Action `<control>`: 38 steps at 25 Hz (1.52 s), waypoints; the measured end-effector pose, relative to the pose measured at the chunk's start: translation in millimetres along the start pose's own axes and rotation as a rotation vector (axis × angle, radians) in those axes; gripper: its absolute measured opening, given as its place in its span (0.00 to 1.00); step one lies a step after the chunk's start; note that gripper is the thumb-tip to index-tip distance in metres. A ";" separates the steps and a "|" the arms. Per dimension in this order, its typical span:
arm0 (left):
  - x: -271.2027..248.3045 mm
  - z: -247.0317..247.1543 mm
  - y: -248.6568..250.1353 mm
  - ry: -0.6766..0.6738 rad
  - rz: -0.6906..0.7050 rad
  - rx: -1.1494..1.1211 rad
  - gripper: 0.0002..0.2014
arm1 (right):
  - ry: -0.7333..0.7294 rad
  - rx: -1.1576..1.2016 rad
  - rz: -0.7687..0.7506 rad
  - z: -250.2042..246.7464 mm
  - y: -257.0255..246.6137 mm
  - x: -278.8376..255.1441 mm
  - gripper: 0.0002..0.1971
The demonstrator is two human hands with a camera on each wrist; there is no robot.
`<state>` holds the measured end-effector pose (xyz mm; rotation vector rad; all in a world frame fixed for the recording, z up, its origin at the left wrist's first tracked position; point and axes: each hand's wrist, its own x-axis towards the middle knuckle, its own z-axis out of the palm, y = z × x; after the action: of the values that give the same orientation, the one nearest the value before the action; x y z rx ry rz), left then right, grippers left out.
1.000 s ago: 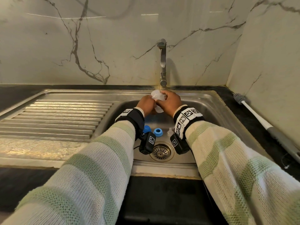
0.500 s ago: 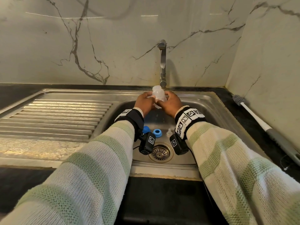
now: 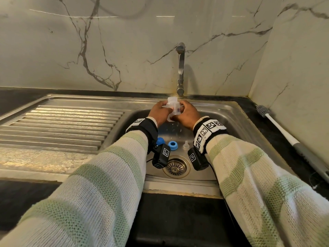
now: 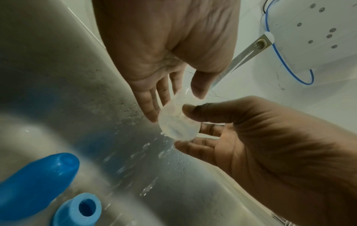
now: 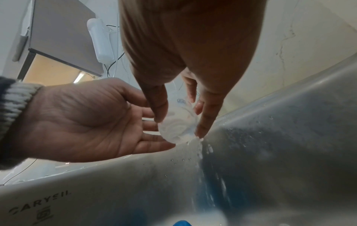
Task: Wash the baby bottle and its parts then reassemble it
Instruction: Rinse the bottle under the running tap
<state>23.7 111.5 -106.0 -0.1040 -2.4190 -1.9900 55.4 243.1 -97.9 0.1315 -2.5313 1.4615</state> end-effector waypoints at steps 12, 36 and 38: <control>-0.7 0.8 4.6 0.064 0.024 -0.075 0.14 | 0.079 0.033 -0.026 2.4 -1.0 0.6 0.32; -8.6 0.6 7.5 -0.015 0.054 0.050 0.20 | -0.052 0.069 0.160 -6.7 4.0 2.0 0.27; -7.6 0.7 6.9 -0.004 0.031 0.044 0.16 | -0.043 0.056 0.130 -4.5 2.0 0.8 0.29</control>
<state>31.7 113.1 -99.7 -0.1443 -2.4465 -1.9254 54.8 248.0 -97.2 0.0070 -2.5776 1.5952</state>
